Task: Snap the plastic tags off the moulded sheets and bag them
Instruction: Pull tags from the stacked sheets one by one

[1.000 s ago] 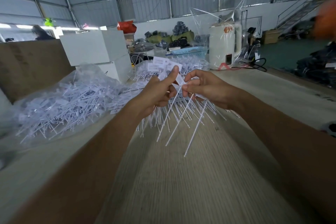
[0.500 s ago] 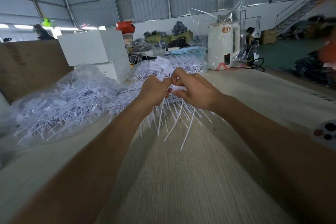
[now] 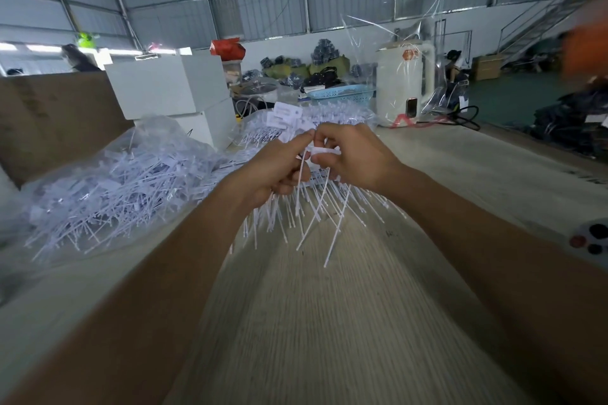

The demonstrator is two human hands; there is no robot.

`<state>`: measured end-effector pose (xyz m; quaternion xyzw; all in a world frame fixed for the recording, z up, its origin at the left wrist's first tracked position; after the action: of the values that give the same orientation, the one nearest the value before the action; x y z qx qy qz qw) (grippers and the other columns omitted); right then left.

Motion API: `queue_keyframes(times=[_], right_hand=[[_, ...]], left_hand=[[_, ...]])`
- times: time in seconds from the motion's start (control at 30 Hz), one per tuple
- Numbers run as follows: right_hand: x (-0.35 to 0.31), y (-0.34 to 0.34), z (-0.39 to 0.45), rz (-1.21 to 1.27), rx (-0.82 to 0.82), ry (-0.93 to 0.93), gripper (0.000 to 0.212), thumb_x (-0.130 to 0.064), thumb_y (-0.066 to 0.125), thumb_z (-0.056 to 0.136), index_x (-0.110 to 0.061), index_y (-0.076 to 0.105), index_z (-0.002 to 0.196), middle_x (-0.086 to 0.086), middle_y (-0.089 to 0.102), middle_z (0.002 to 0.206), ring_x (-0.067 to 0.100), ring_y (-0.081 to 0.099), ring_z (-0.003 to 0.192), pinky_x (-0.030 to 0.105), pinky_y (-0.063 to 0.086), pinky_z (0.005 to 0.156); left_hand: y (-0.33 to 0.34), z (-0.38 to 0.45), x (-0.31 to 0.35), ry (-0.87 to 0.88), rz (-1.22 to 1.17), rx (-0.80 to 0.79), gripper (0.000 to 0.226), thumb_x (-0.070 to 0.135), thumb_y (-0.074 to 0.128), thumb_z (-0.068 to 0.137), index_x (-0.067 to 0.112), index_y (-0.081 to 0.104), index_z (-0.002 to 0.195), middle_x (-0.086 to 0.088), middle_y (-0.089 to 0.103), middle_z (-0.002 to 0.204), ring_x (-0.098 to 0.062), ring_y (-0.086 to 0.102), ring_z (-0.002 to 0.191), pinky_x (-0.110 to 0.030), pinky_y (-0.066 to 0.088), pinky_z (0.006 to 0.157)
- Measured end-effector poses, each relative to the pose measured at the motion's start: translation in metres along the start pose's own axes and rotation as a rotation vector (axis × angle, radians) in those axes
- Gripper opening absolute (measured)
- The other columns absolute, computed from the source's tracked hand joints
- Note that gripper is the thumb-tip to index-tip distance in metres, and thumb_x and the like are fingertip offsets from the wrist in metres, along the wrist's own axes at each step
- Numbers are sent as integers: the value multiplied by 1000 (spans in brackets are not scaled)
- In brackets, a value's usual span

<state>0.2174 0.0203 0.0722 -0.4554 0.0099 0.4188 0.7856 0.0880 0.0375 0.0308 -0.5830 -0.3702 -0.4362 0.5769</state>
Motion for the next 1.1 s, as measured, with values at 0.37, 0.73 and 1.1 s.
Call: queue_keyframes(times=[0.37, 0.73, 1.1], right_hand=[[3, 1, -3, -87, -89, 58, 20, -32, 73, 92, -18, 76, 105, -5, 60, 64, 22, 68, 66, 35, 55, 74], [72, -13, -17, 149, -53, 319, 16, -13, 54, 102, -9, 70, 100, 12, 68, 80, 20, 60, 66, 35, 52, 66], [40, 22, -29, 594, -389, 269, 25, -8, 52, 104, -1, 44, 126, 5, 76, 106, 20, 69, 95, 39, 58, 86]], left_hand=[[5, -3, -5, 18, 34, -82, 48, 55, 69, 88, 24, 61, 51, 0, 43, 53, -12, 26, 44, -19, 23, 39], [-10, -3, 20, 148, -7, -51, 38, 49, 58, 98, 16, 57, 79, -6, 65, 63, -13, 48, 45, -21, 39, 45], [-21, -4, 21, 180, 161, 175, 37, 65, 74, 78, 31, 68, 92, 8, 57, 55, -9, 52, 49, -18, 36, 39]])
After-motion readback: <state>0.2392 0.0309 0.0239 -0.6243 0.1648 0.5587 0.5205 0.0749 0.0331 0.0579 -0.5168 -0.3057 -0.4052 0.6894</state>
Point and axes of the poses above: each hand's wrist, its own z-axis towards the middle knuckle, its own y-axis out of the palm, x = y × z, the point moved 9 cm from there along z, towards the middle knuckle
